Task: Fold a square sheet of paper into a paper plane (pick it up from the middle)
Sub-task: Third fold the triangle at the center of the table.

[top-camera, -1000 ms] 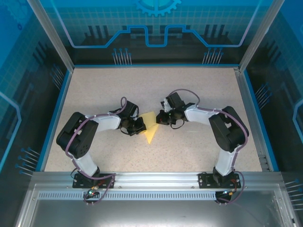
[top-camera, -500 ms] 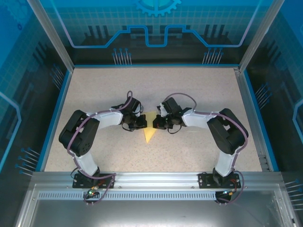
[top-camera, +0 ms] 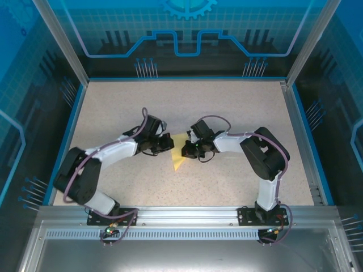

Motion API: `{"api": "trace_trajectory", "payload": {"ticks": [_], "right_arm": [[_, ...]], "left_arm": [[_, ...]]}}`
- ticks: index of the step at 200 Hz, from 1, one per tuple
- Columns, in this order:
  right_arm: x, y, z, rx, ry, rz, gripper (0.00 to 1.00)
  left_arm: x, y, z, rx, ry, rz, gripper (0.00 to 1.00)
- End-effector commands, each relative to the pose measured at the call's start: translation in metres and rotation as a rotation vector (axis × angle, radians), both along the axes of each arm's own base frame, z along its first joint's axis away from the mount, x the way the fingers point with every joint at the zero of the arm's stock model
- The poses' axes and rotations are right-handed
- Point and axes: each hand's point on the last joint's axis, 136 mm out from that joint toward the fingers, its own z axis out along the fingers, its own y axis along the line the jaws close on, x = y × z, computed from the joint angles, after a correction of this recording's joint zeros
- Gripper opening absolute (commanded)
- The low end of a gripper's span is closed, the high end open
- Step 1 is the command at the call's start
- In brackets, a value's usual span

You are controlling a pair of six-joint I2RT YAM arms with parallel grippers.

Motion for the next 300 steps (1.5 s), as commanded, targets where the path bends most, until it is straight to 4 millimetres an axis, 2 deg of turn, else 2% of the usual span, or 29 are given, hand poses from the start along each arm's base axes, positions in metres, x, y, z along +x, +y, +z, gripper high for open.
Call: {"api": "trace_trajectory", "payload": {"ticks": [1,17,38,60,92,109,153,216,238,275,300], "right_arm": [[0.000,0.005,-0.002,0.008,0.013,-0.023,0.00],[0.000,0.005,0.001,0.017,0.011,-0.025,0.00],[0.000,0.007,0.004,0.025,0.009,-0.022,0.00],[0.001,0.007,0.005,0.027,0.006,-0.021,0.00],[0.000,0.006,0.004,0.024,0.010,-0.023,0.00],[0.000,0.007,0.004,0.023,0.011,-0.023,0.00],[0.000,0.007,0.006,0.028,0.008,-0.017,0.00],[0.002,0.011,0.020,0.063,-0.021,0.003,0.00],[-0.005,0.014,0.025,0.079,-0.027,0.016,0.00],[-0.026,0.017,0.009,0.052,0.020,0.021,0.00],[-0.032,0.018,-0.002,0.038,0.042,0.017,0.00]], "left_arm": [[-0.024,-0.002,-0.009,-0.059,0.068,0.081,0.04],[-0.040,-0.011,-0.014,-0.100,0.098,0.091,0.04],[-0.051,-0.016,-0.023,-0.119,0.135,0.107,0.02],[-0.053,-0.017,-0.035,-0.125,0.178,0.132,0.00],[-0.054,-0.040,-0.043,-0.179,0.244,0.085,0.00],[-0.053,-0.046,-0.048,-0.167,0.260,0.075,0.00],[-0.051,-0.034,-0.057,-0.101,0.259,0.122,0.00],[-0.065,-0.020,-0.080,-0.035,0.315,0.149,0.00],[-0.067,-0.017,-0.084,-0.021,0.323,0.156,0.00],[-0.069,-0.015,-0.089,-0.013,0.332,0.162,0.00],[-0.069,-0.014,-0.089,-0.013,0.332,0.164,0.00]]}}
